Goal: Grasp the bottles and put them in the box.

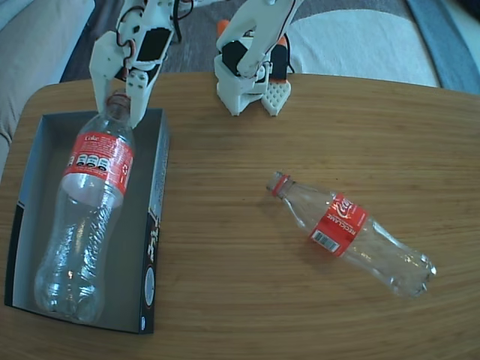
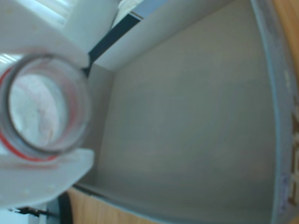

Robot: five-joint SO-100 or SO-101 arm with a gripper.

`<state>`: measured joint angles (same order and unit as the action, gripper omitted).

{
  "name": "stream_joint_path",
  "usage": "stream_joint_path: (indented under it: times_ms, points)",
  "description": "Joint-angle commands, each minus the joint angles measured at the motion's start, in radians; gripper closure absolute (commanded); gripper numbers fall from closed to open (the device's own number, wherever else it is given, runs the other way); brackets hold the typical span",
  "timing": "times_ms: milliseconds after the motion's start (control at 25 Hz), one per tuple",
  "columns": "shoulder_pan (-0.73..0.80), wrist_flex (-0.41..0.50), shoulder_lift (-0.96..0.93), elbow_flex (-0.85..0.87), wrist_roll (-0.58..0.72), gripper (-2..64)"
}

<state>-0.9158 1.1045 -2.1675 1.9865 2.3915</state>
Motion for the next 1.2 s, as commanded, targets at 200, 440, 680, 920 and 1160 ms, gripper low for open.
stream_joint_path:
  times_ms: [200, 440, 680, 920, 1160]
  points:
    - [-0.005, -0.072, -0.031, 0.028, -0.002, 55.0]
    - [-0.041, -0.072, -0.02, 0.031, -0.002, 55.0]
    - [-0.101, -0.074, -0.031, 0.066, 0.009, 55.0]
    - [-0.104, -0.072, -0.028, 0.078, 0.011, 55.0]
    - [-0.046, -0.061, -0.015, 0.078, 0.011, 55.0]
